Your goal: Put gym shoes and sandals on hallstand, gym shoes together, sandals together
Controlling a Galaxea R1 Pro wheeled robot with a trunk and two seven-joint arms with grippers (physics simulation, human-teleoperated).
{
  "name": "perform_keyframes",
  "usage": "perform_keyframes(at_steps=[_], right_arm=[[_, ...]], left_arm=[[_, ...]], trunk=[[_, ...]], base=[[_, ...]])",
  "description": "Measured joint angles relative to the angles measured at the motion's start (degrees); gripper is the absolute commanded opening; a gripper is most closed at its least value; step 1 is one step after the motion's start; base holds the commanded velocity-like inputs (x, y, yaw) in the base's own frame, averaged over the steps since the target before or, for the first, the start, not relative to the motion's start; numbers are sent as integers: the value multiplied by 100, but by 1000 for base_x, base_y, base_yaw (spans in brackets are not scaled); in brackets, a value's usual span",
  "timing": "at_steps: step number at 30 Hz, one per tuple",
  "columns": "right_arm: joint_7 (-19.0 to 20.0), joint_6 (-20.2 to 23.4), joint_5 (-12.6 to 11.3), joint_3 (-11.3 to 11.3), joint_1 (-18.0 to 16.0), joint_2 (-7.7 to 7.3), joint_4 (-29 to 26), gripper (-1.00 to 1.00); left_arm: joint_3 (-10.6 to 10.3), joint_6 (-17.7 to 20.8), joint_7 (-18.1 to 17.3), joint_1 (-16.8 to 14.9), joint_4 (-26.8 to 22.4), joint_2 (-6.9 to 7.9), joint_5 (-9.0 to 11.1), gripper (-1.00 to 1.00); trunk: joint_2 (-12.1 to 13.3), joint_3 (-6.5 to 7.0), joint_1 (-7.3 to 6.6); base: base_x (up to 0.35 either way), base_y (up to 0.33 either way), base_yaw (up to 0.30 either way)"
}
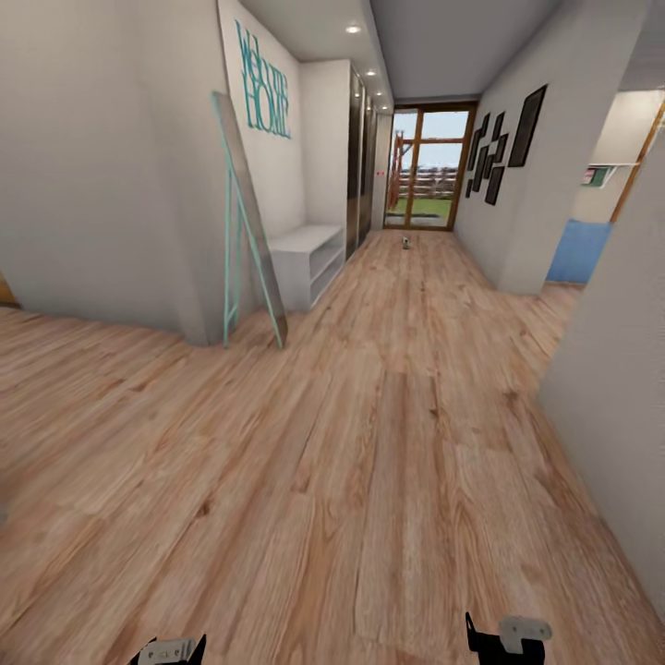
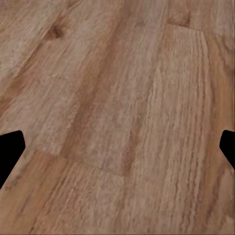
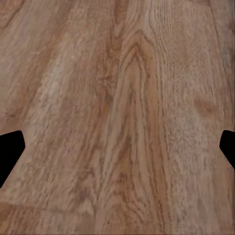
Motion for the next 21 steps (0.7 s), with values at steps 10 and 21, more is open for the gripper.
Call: perform_keyframes(at_steps=[10,21], right_arm=[[0,0,-4,0,0,0,3,100],[4,0,2,0,0,6,4,100]], left_arm=[[-3,4,2,0,0,0,-24,100],[13,-10,40,0,0,14,-39,100]], trunk=[[0,0,0],[0,0,0]], base=[[339,0,-273],[339,0,-281]])
